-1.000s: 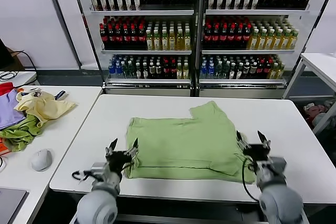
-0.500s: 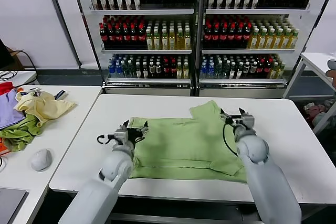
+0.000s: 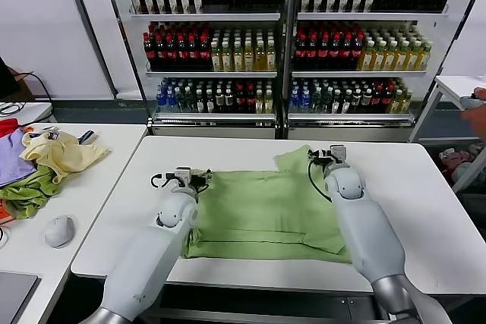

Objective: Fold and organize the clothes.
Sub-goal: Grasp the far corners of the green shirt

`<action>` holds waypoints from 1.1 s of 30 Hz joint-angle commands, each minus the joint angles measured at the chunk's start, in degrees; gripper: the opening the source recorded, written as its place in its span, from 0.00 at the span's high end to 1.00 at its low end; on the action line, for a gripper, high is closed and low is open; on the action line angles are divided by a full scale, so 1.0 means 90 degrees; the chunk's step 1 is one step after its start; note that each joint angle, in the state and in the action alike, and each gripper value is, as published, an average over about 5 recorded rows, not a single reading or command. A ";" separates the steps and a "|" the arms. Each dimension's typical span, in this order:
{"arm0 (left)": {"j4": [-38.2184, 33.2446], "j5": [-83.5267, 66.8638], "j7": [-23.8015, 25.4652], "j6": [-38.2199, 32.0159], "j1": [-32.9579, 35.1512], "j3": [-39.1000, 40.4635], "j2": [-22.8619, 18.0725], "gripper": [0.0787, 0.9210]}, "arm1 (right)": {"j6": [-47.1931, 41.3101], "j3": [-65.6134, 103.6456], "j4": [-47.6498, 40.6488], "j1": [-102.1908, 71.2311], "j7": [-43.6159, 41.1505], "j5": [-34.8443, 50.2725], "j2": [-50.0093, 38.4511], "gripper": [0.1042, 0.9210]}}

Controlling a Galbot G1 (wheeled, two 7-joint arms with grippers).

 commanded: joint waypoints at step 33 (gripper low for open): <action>-0.1597 -0.1544 0.0219 -0.1368 0.1153 -0.0444 0.0378 0.92 | 0.0924 0.0060 0.0792 -0.0760 -0.0747 0.1033 -0.0244 0.98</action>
